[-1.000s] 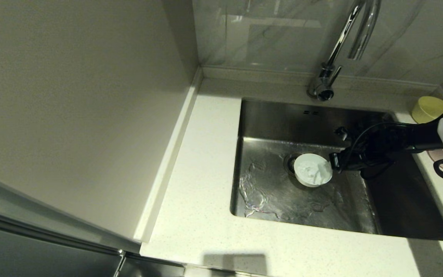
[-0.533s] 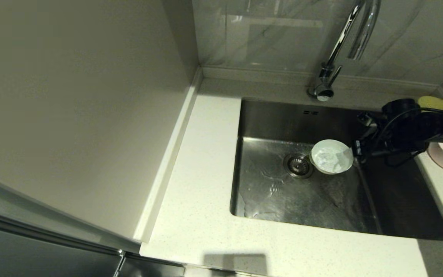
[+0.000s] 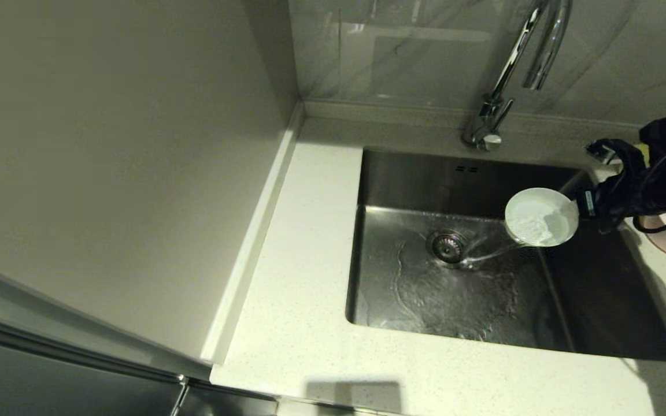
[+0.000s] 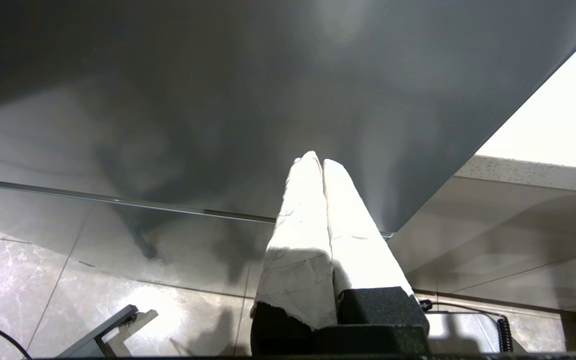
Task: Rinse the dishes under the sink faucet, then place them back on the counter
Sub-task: Put a bowl back to the table from the sink
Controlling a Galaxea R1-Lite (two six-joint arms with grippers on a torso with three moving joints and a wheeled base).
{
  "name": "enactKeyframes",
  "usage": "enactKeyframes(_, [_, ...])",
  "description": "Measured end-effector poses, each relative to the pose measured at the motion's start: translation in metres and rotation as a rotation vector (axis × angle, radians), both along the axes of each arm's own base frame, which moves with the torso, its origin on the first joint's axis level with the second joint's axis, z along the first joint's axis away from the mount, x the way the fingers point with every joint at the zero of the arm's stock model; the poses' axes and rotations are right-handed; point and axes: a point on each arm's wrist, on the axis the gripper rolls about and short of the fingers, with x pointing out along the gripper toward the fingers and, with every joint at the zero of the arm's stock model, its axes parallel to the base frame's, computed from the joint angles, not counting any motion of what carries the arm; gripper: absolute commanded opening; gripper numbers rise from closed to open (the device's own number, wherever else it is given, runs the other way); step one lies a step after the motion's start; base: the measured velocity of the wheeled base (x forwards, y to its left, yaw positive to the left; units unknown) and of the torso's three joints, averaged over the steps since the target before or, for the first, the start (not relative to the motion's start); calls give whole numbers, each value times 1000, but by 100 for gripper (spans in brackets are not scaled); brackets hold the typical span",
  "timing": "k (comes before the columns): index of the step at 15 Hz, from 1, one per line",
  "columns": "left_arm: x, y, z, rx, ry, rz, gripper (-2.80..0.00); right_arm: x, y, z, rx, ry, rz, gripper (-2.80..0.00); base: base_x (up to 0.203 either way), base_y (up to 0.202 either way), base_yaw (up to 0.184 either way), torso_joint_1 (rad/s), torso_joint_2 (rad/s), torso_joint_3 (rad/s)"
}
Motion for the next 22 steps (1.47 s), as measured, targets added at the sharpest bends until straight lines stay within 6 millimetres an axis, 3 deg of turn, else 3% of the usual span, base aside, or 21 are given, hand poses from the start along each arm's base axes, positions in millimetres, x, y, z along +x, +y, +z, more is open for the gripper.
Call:
enactKeyframes(8, [0,0,0,0,0,0,-280,-18,-4,34,-162,-294,12,-280,0,0,0,0,0,0])
enactKeyframes(14, [0,0,0,0,0,0,-280,-24,-7,55,-201,-452,-6,-280,0,0,0,0,0,0])
enactKeyframes(22, [0,0,0,0,-1,0,-280,-30,-15,77,-162,-841,-68,-280,0,0,0,0,0,0])
